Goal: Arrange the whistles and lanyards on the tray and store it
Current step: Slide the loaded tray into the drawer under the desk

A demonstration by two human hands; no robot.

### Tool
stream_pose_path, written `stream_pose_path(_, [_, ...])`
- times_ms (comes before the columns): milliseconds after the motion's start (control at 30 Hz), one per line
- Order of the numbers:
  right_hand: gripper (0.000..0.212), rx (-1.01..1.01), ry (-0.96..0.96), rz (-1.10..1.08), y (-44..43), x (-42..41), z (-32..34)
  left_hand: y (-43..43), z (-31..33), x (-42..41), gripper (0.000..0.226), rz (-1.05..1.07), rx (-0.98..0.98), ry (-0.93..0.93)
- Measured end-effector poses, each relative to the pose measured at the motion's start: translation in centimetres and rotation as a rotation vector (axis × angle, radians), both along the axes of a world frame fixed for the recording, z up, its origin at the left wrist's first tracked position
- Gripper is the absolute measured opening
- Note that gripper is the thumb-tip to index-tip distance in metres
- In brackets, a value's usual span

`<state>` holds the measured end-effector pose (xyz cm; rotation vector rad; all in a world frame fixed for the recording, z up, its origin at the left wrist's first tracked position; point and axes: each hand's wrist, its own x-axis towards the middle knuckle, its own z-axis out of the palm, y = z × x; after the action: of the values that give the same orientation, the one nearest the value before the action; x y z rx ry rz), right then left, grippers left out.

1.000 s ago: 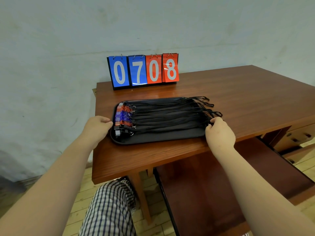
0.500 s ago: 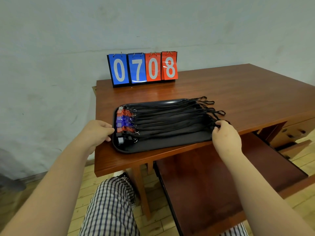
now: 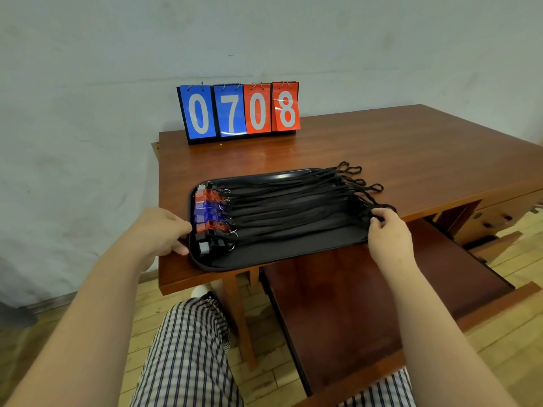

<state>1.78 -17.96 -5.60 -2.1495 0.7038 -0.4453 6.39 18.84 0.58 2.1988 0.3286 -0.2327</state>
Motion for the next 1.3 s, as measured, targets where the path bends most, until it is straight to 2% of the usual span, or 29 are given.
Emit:
stream_pose_path(267, [0.042,0.099,-0.041,-0.046,1.1,0.2,-0.7,-0.1,-0.8,-0.1,0.016,-0.015,-0.02,-0.081])
stream_pose_path(567, [0.039,0.084,-0.071,-0.035,-0.3,-0.9,0.1,-1.5,-0.8,-0.8,0.017,0.036,-0.084,-0.133])
stream_pose_path(700, [0.038,0.067,-0.11,-0.041,-2.0,-1.8,1.4,-3.1,0.1,-1.4,0.026,0.007,-0.082,-0.191])
stream_pose_path(867, [0.037,0.031,-0.144,-0.099,-4.0,-3.7,3.8,-5.3,2.4,-1.7,0.022,-0.047,-0.081,-0.24])
stream_pose_path(1167, [0.036,-0.004,-0.158,-0.191,-6.7,-7.8,7.0,-9.2,4.4,-2.5,0.038,-0.16,-0.027,-0.312])
stream_pose_path(1300, [0.038,0.007,-0.147,-0.238,-9.0,-9.2,7.1,-11.3,4.4,-4.0,0.031,-0.201,-0.02,-0.339])
